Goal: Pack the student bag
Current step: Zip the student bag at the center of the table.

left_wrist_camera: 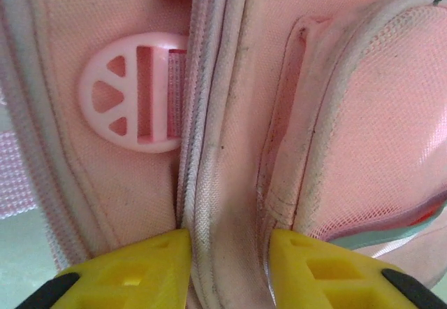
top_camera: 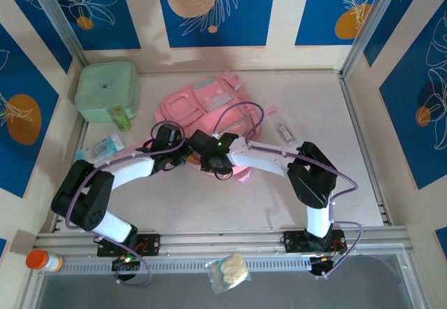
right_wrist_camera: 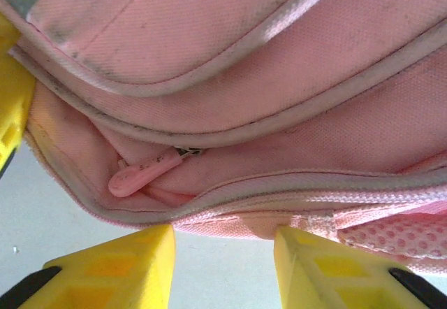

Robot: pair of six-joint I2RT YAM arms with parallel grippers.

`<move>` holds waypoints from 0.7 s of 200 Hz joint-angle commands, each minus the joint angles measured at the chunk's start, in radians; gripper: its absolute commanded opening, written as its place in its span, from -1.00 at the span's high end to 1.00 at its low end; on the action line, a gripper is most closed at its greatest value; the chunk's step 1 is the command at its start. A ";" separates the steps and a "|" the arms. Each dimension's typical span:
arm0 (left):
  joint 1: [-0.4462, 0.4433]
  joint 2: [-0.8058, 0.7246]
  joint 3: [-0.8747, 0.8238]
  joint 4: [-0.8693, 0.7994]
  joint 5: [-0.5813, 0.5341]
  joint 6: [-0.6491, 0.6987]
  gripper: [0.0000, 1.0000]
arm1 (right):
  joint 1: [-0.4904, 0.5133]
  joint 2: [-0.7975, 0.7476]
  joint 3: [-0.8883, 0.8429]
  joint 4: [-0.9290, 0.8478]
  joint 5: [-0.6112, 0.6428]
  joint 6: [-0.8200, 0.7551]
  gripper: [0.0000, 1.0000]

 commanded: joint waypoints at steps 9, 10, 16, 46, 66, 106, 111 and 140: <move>-0.019 0.010 -0.011 -0.061 -0.073 -0.032 0.27 | -0.005 -0.046 -0.007 0.002 0.007 0.022 0.15; -0.021 0.013 -0.011 -0.057 -0.072 -0.033 0.27 | -0.005 -0.046 -0.007 0.002 0.007 0.022 0.15; -0.024 0.028 -0.006 -0.041 -0.063 -0.037 0.28 | -0.005 -0.048 -0.010 0.005 0.012 0.022 0.15; -0.043 0.076 0.013 -0.038 -0.082 -0.073 0.30 | -0.005 -0.059 -0.010 -0.002 0.024 0.020 0.15; -0.045 0.106 0.048 -0.028 -0.075 -0.075 0.42 | -0.006 -0.064 -0.016 0.003 0.026 0.015 0.15; -0.045 0.100 0.124 -0.034 -0.046 -0.063 0.84 | -0.009 -0.093 -0.019 -0.020 0.028 0.001 0.15; -0.043 0.094 0.131 -0.038 -0.040 -0.060 0.87 | -0.011 -0.098 -0.019 -0.025 0.026 0.003 0.14; -0.044 0.040 0.152 -0.046 -0.021 -0.059 1.00 | -0.031 -0.134 -0.027 -0.007 -0.007 -0.007 0.12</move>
